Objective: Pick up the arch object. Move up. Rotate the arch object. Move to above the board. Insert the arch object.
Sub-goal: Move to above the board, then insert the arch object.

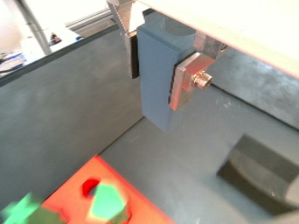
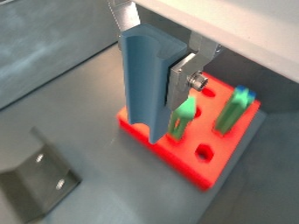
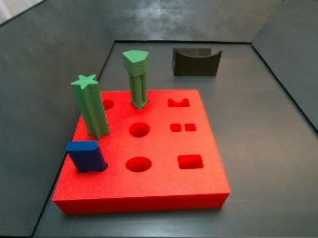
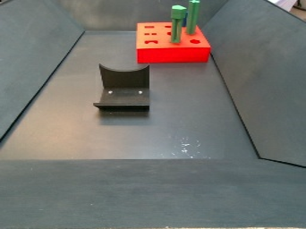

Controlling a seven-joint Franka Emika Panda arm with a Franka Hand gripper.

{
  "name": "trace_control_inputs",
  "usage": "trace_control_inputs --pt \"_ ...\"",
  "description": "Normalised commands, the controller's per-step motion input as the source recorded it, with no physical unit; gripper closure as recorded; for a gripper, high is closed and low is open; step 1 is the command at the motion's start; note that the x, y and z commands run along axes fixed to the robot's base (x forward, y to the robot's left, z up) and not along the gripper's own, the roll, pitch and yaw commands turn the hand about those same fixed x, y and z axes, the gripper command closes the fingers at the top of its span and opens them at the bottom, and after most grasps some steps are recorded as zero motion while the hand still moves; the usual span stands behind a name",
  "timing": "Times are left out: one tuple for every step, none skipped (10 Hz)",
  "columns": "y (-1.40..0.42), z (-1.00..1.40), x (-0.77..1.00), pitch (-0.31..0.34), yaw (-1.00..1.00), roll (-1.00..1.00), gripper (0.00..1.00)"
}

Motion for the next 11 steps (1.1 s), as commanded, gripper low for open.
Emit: trace_control_inputs --pt "-1.0 0.31 0.38 0.129 0.01 0.02 1.0" --pt "-1.0 0.31 0.4 0.128 0.01 0.03 1.0" --pt "-0.99 0.3 0.44 0.138 0.01 0.06 1.0" --pt "-0.81 0.25 0.38 0.142 0.01 0.07 1.0" --pt "-0.45 0.13 0.27 0.15 0.01 0.1 1.0" --pt "-0.28 0.08 0.19 0.136 0.01 0.09 1.0" --pt "-0.05 -0.04 0.0 -0.07 0.0 0.0 1.0" --pt "0.13 -0.3 0.12 0.0 -0.09 -0.05 1.0" --pt "0.37 -0.6 0.85 0.0 -0.05 -0.04 1.0" --pt "0.52 -0.79 1.0 0.0 -0.05 -0.11 1.0" --pt "0.44 -0.91 1.0 0.0 -0.04 -0.08 1.0"
